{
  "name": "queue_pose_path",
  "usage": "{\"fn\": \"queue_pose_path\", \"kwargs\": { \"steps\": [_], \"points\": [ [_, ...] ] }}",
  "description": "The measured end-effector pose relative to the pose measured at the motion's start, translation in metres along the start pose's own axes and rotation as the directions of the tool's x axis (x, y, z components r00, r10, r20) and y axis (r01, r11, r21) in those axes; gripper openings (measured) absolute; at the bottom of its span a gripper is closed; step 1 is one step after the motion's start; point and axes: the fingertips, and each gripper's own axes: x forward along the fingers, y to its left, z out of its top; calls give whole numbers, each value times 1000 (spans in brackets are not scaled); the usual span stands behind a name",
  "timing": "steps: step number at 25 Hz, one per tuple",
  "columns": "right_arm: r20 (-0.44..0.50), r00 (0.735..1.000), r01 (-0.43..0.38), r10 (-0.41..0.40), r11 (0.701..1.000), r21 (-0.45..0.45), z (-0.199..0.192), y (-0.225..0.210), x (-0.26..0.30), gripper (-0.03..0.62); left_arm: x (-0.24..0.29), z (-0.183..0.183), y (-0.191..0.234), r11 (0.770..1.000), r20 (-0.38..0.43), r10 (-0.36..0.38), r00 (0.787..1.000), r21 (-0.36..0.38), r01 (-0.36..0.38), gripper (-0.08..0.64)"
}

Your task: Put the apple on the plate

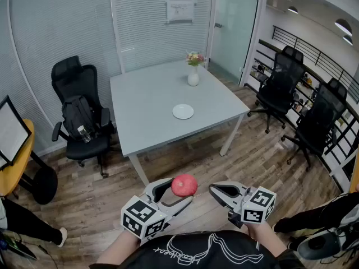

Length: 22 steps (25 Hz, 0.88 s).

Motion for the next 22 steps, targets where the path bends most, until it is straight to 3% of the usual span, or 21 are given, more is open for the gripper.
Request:
{"fn": "queue_pose_path", "kwargs": {
  "steps": [13, 22],
  "points": [
    [6, 1000, 25, -25, 1000, 19, -5, 22, 39, 9, -38, -9, 27, 999, 55, -30, 998, -30, 31, 316],
    [-23, 1000, 21, -20, 999, 47, -9, 4, 52, 9, -26, -17, 46, 998, 48, -17, 999, -52, 20, 316]
  ]
}}
